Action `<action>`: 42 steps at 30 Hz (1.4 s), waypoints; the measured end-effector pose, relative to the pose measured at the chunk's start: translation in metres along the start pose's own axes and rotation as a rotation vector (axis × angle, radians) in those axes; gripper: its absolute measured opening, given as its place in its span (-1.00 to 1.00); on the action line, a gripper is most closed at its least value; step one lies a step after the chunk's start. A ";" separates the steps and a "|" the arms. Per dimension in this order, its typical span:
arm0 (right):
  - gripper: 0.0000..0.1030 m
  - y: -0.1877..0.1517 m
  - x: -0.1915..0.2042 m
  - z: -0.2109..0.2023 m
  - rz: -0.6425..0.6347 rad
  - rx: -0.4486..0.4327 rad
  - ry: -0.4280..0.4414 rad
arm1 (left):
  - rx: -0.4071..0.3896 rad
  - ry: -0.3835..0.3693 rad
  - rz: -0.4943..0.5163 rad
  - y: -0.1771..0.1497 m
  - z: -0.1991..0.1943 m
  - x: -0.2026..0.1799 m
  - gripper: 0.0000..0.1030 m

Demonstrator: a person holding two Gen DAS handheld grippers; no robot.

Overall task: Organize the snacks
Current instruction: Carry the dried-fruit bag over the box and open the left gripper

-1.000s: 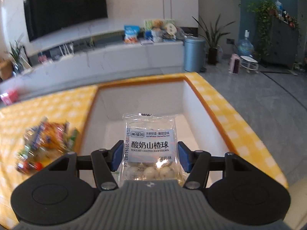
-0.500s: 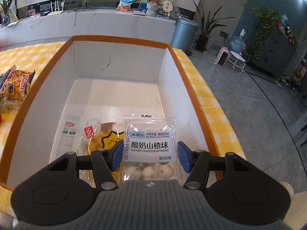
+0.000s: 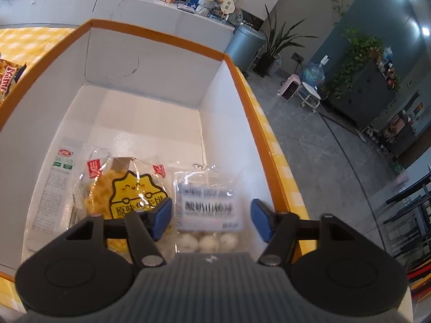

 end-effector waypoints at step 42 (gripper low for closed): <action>0.91 0.010 -0.104 -0.031 0.511 -0.143 0.211 | 0.268 0.193 0.040 0.042 0.188 -0.057 0.39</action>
Point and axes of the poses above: each gripper's, at about its wrist camera, not at the fingertips, and z roughly the way its jaws point, x to its left, y to its top, the point moved 2 cm from there along z, roughly the way its jaws point, and after that the axes turned 6 degrees about z, right-handed, at the moved point
